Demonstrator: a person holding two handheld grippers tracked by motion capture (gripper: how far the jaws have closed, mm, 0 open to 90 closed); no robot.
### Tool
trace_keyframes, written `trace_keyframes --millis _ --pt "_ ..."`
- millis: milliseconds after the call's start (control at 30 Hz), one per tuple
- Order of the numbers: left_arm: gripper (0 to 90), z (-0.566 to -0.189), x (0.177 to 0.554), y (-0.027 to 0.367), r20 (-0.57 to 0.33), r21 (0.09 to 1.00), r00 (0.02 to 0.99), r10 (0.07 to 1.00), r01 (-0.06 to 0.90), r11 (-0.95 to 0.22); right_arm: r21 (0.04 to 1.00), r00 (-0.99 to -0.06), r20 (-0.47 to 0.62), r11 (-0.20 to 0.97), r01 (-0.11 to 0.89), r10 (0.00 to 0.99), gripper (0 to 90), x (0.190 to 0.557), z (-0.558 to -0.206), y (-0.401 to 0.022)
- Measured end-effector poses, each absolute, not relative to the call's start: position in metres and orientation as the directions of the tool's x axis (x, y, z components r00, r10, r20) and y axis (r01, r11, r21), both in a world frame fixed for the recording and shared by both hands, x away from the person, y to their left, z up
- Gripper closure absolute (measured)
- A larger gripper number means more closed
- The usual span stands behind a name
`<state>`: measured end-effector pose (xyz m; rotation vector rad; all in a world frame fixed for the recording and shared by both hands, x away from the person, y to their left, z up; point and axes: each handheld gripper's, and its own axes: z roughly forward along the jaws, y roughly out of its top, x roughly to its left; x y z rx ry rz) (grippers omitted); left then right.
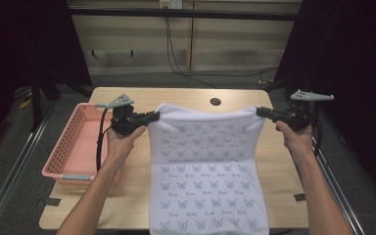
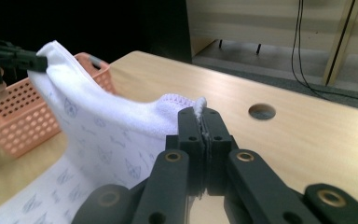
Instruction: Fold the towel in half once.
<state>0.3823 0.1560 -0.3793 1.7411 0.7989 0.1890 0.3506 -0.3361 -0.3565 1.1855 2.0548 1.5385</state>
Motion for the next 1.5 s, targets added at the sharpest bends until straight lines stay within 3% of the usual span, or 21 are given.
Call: trace_keyframes --millis 300,500,667,733,800,1100,1333,1400,1500 --pt "86.4 -0.409 0.309 0.166 -0.303 0.882 0.780 0.548 0.447 -0.150 0.862 -0.659 0.219 0.174 0.477 0.719 88.8 0.277 -0.395 -0.337" --pt "86.4 -0.435 0.272 0.170 -0.327 0.836 0.790 0.518 0.497 -0.231 0.826 -0.660 0.240 0.207 0.524 0.712 88.8 0.234 -0.418 -0.331" --pt "86.4 -0.456 0.241 0.171 -0.297 0.805 0.802 0.519 0.502 -0.316 0.793 -0.651 0.273 0.217 0.569 0.708 88.8 0.203 -0.435 -0.329" --pt "86.5 -0.469 0.232 0.170 -0.308 0.779 0.794 0.524 0.527 -0.340 0.738 -0.626 0.289 0.249 0.628 0.724 88.8 0.193 -0.453 -0.325" --pt "86.4 -0.478 0.229 0.170 -0.353 0.741 0.769 0.533 0.578 -0.342 0.705 -0.621 0.287 0.277 0.653 0.730 88.8 0.188 -0.462 -0.319" --pt "86.3 -0.497 0.234 0.158 -0.334 0.662 0.786 0.520 0.588 -0.465 0.654 -0.626 0.287 0.328 0.681 0.725 88.8 0.193 -0.484 -0.310" --pt "86.3 -0.499 0.239 0.157 -0.340 0.661 0.785 0.518 0.592 -0.462 0.620 -0.614 0.266 0.356 0.699 0.744 88.8 0.196 -0.492 -0.306" --pt "86.5 -0.499 0.247 0.155 -0.293 0.676 0.803 0.518 0.557 -0.482 0.623 -0.612 0.256 0.356 0.696 0.749 88.9 0.198 -0.493 -0.305" --pt "86.9 -0.501 0.263 0.153 -0.308 0.680 0.784 0.539 0.578 -0.452 0.630 -0.605 0.218 0.363 0.686 0.766 89.0 0.202 -0.492 -0.302"
